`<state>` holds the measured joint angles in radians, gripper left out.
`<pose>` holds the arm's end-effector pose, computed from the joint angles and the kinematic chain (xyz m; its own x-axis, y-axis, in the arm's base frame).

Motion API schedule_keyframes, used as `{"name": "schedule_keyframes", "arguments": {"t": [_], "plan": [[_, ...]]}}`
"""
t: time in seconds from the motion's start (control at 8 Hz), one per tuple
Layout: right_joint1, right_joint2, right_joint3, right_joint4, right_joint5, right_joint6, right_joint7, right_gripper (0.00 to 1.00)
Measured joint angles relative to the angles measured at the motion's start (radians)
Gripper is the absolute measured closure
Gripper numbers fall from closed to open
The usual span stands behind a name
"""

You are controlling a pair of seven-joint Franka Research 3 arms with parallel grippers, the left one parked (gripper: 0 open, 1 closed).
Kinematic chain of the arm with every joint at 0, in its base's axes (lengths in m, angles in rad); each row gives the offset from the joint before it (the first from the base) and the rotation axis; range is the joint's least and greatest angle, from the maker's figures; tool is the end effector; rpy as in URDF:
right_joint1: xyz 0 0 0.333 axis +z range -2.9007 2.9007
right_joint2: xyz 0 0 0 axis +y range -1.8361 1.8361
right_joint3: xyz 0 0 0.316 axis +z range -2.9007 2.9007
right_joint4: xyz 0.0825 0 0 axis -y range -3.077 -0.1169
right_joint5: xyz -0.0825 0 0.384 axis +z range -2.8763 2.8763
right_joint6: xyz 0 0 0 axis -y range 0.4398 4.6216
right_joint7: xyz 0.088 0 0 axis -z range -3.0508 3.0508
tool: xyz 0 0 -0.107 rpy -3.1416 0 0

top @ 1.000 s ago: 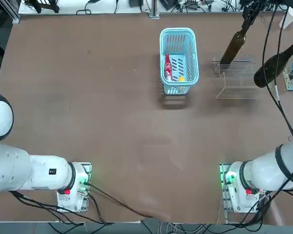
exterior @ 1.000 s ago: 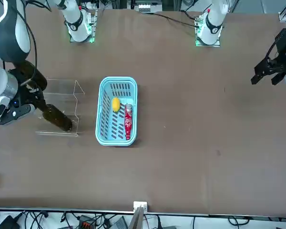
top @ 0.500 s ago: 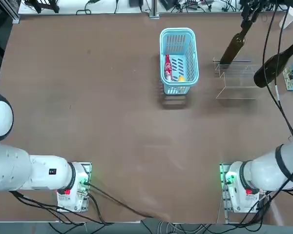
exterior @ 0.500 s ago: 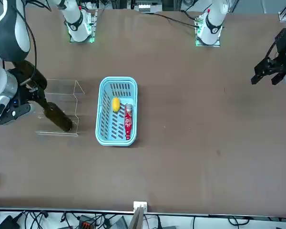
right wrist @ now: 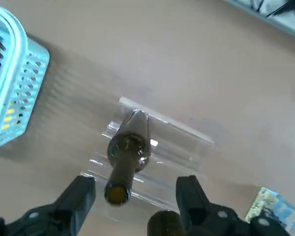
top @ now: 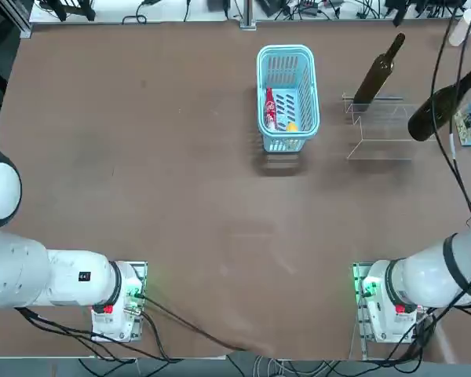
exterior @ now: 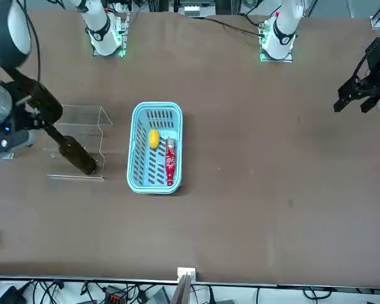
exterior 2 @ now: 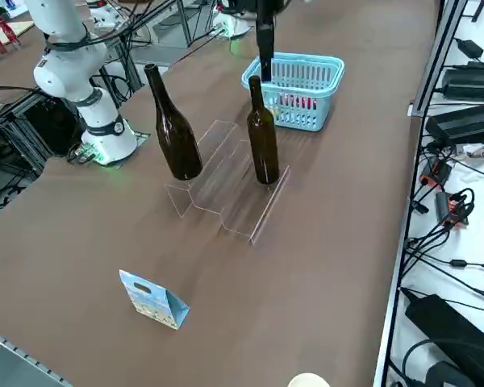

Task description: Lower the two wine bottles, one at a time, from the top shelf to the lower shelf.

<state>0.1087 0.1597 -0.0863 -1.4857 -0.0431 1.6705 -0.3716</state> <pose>0.6112 0.0136 0.5812 0.9214 0.3886 0.0032 0.3877 -0.9197 0.0621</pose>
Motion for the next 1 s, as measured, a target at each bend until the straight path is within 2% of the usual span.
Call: {"name": "schedule_keyframes", "arguments": {"t": [0.25,0.5,0.75,1.0], "plan": [[-0.008,-0.077,-0.011,0.004,-0.005,-0.056,0.000,0.00],[-0.021,-0.144,-0.039,-0.012,-0.008,-0.159,-0.002,0.00],[-0.049,-0.210,-0.063,-0.081,-0.014,-0.175,-0.004,0.00],[-0.093,-0.294,-0.069,-0.186,-0.029,-0.161,-0.008,0.00]]}}
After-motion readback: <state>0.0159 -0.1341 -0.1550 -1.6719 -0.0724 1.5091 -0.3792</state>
